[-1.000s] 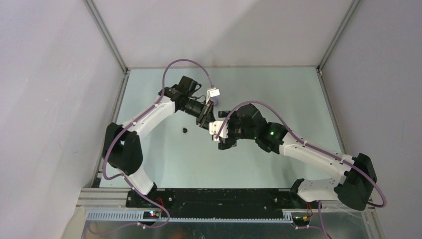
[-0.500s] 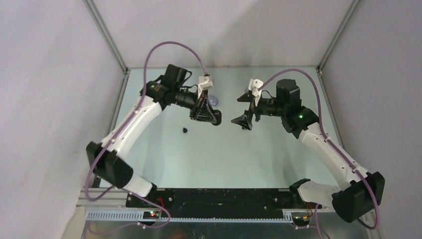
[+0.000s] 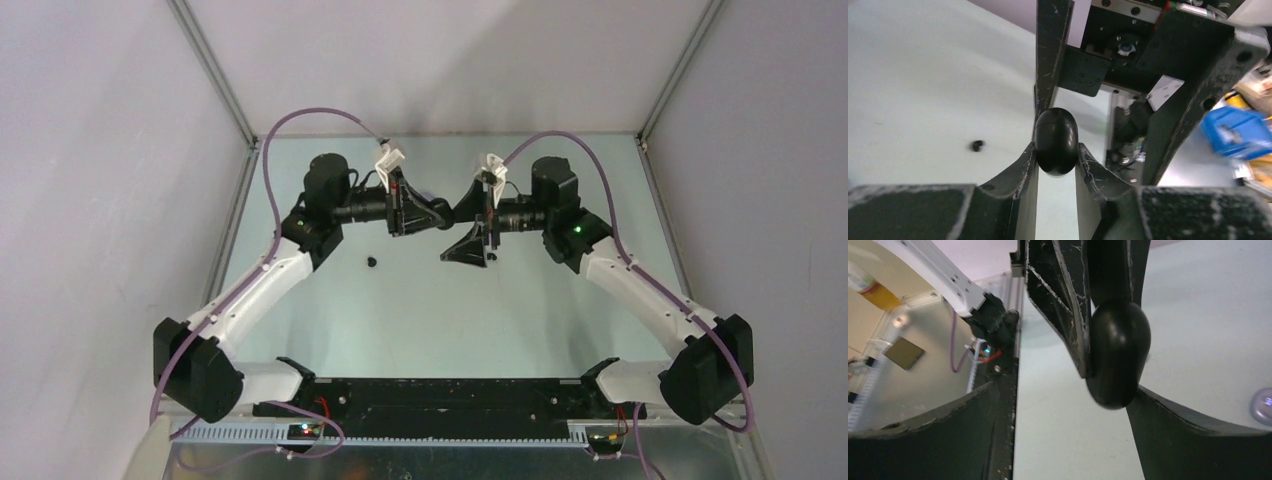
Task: Insert the wireless bluetooth earbuds into the charging case
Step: Pass from the left arm to the right
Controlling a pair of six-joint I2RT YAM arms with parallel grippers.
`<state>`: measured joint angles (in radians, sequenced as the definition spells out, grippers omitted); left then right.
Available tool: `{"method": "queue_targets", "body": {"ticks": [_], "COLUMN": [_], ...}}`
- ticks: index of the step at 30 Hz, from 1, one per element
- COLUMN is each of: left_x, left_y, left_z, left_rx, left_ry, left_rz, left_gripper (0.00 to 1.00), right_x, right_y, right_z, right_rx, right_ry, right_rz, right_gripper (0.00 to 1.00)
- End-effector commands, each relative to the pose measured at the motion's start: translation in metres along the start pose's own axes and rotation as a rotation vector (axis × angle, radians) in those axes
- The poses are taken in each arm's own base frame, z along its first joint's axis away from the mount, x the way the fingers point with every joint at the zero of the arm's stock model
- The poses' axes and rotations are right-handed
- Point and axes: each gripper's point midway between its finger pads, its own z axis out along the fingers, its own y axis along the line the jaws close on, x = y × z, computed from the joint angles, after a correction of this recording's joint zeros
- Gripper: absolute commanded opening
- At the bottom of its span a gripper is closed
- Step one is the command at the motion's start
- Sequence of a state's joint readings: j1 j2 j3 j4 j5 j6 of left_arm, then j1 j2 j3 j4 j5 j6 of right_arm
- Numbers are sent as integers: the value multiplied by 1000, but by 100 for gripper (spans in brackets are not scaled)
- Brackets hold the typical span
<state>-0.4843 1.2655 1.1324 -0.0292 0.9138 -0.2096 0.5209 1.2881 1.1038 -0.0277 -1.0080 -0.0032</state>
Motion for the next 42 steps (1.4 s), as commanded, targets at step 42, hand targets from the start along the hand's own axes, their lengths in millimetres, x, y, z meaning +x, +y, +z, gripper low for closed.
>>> {"method": "queue_targets", "body": {"ticks": [42], "left_x": [-17], "left_y": [-38], "left_z": [-12], "left_rx": [216], "left_ry": [-420], "left_rz": [-15], "left_gripper": [17], "right_x": [-46], "right_y": [10], "right_z": [-15], "right_rx": [-219], "right_ry": [-236], "right_rz": [63], "right_gripper": [64]}}
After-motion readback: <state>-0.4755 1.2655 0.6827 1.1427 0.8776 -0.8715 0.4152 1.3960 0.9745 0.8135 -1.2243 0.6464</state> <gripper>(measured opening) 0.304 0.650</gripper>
